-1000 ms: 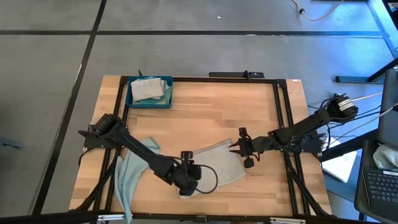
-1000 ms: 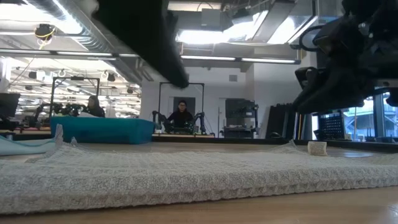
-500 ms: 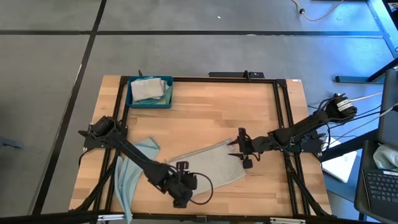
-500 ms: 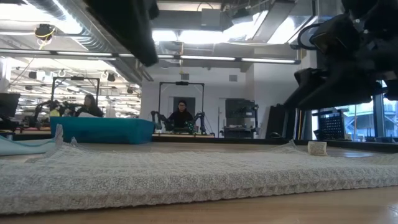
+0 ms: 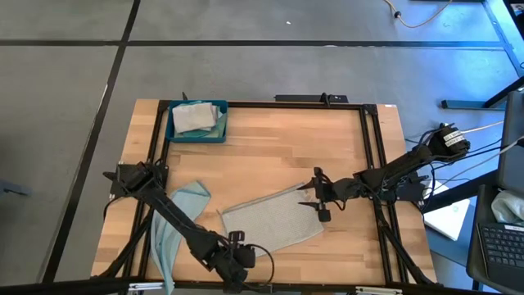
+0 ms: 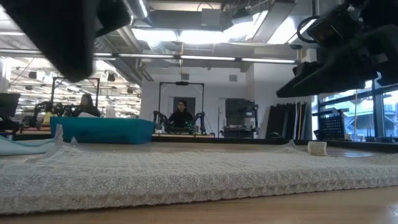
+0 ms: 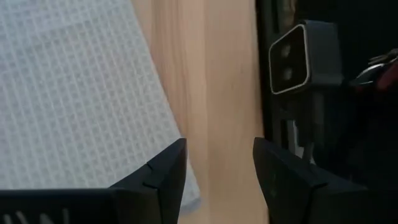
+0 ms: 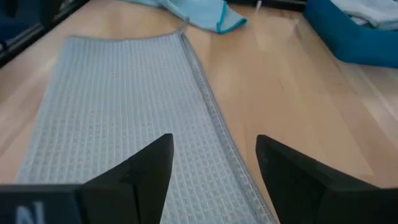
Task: Fold microfiber towels
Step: Fold the gray towel
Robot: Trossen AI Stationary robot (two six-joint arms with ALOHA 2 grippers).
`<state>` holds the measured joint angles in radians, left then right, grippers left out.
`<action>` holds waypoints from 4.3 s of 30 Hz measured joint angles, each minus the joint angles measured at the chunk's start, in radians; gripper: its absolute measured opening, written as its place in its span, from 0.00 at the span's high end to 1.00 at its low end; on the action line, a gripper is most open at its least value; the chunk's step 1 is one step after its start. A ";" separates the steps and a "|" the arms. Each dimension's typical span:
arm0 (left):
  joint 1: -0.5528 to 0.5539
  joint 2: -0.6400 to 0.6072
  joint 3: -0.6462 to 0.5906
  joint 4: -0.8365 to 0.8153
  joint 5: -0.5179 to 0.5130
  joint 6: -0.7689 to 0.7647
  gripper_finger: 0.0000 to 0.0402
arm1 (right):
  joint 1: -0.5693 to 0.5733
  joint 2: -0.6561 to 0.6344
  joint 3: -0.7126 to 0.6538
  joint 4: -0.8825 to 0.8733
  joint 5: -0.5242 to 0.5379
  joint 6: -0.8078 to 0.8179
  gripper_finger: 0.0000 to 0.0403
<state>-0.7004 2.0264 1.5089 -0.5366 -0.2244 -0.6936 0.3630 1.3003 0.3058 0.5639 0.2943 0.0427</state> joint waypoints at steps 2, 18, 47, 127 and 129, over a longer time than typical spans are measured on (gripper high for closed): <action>-0.002 0.009 0.000 -0.004 0.002 -0.032 0.56 | 0.000 0.000 0.000 -0.017 0.000 -0.016 0.42; 0.002 0.090 0.000 -0.097 0.022 -0.169 0.56 | 0.002 0.000 0.000 -0.188 -0.008 -0.037 0.42; -0.001 0.113 0.003 -0.128 -0.003 -0.220 0.62 | 0.002 0.000 0.000 -0.204 -0.027 0.009 0.42; 0.289 0.098 0.343 -0.568 0.077 0.221 1.00 | 0.097 0.627 0.606 0.027 -0.004 0.346 0.42; 0.285 0.098 0.343 -0.576 0.063 0.204 1.00 | 0.099 0.647 0.607 0.067 -0.003 0.352 0.42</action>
<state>-0.4157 2.1242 1.8515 -1.1128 -0.1614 -0.4894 0.4623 1.9472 0.9127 0.6309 0.2917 0.3944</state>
